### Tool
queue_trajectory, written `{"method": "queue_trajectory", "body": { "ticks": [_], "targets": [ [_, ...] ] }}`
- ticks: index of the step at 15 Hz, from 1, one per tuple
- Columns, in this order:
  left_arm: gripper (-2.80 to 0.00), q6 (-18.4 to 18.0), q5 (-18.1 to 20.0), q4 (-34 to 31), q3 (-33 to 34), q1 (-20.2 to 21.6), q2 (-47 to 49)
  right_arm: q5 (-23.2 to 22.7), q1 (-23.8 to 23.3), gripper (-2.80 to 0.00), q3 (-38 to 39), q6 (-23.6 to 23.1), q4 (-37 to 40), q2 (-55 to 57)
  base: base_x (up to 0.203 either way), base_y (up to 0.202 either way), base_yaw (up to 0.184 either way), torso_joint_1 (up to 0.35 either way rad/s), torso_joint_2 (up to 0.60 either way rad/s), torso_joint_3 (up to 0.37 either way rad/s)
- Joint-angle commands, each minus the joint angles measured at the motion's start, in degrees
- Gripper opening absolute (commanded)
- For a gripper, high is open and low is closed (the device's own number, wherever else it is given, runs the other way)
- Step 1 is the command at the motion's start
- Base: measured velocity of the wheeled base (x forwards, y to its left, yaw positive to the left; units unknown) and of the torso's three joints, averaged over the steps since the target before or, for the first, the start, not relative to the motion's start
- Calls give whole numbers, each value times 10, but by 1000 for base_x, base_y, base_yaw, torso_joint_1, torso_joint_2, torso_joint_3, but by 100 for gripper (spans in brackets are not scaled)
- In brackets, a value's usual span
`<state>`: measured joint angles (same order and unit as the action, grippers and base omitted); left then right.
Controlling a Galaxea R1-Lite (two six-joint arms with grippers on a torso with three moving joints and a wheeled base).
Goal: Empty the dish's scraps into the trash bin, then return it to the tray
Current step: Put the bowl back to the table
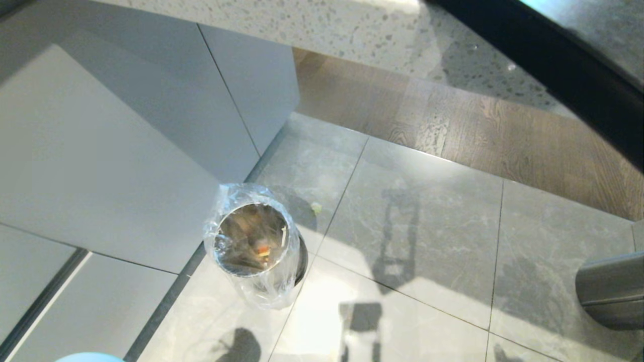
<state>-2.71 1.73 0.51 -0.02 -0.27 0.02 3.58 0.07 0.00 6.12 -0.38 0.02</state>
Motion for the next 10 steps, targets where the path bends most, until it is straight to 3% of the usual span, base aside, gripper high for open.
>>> {"method": "queue_trajectory", "body": {
  "ticks": [1, 6, 10],
  "targets": [
    [-280, 1, 0, 0, 0, 0, 0, 0, 0, -280, 0, 0, 0, 0, 0, 0, 0, 0, 0, 0],
    [-280, 3, 0, 0, 0, 0, 0, 0, 0, -280, 0, 0, 0, 0, 0, 0, 0, 0, 0, 12],
    [-280, 3, -7, 0, 0, 0, 0, 0, 0, -280, 0, 0, 0, 0, 0, 0, 0, 3, 2, 158]
  ]
}}
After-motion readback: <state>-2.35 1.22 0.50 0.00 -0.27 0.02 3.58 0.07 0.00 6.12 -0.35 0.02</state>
